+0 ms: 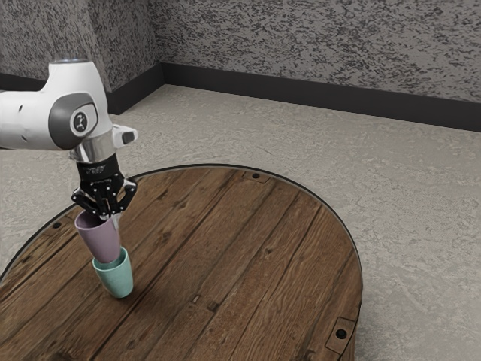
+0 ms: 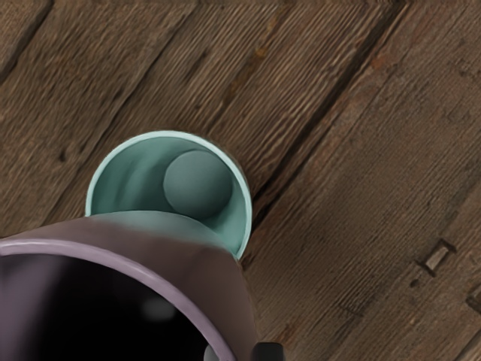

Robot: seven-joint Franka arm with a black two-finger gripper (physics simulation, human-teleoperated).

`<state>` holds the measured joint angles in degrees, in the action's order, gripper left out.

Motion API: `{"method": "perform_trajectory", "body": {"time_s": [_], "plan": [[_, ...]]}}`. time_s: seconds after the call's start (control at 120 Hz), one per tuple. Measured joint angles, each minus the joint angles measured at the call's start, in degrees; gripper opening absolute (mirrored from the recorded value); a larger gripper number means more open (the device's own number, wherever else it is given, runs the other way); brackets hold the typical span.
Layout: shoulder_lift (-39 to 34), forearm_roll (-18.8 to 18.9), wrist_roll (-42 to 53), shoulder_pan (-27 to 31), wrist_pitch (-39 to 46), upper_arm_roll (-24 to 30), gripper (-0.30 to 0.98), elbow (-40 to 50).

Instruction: Place the right cup onto the left cup

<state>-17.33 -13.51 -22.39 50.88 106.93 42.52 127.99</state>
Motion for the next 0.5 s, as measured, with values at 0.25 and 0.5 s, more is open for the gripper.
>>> {"method": "perform_trajectory", "body": {"time_s": [0.25,0.5], "plan": [[3.9,2.5,-0.2,0.0,2.1,-1.2,-0.1,-0.1],[6.4,3.4,-0.4,0.1,4.6,-1.3,-0.06,-0.1]]}}
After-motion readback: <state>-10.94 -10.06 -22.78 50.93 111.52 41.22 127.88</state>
